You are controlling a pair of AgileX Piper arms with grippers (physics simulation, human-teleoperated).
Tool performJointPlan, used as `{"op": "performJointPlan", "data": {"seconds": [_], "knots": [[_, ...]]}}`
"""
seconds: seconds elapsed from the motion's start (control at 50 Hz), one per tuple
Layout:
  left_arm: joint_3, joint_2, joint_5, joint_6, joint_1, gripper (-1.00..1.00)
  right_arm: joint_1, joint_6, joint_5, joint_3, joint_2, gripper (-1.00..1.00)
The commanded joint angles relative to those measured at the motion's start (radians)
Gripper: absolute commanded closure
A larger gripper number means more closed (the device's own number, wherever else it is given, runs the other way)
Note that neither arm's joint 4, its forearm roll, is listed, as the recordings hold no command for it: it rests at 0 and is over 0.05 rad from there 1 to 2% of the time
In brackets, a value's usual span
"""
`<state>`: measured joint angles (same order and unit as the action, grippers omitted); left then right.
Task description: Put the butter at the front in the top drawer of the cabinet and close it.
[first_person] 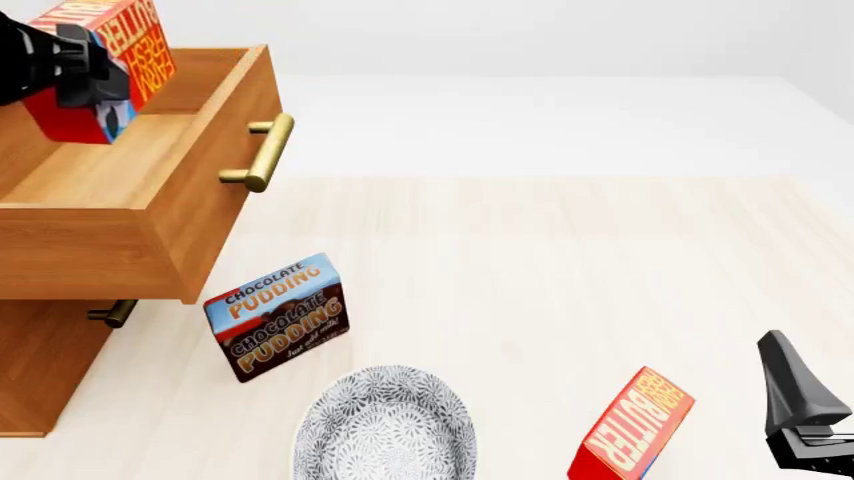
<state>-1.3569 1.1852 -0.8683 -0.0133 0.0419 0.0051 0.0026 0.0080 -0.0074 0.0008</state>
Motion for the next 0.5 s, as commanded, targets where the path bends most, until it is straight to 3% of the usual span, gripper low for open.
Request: {"op": "performJointPlan", "data": {"seconds": [0.02, 0.5], "knots": [[0.042, -0.013, 0.023, 0.030, -0.039, 1.00, 0.000, -0.001, -0.002, 0.001, 0.001, -1.00], [0.047, 0.067, 0.054, 0.036, -0.095, 1.00, 0.000, 0.000, -0.002, 0.001, 0.001, -1.00]]}}
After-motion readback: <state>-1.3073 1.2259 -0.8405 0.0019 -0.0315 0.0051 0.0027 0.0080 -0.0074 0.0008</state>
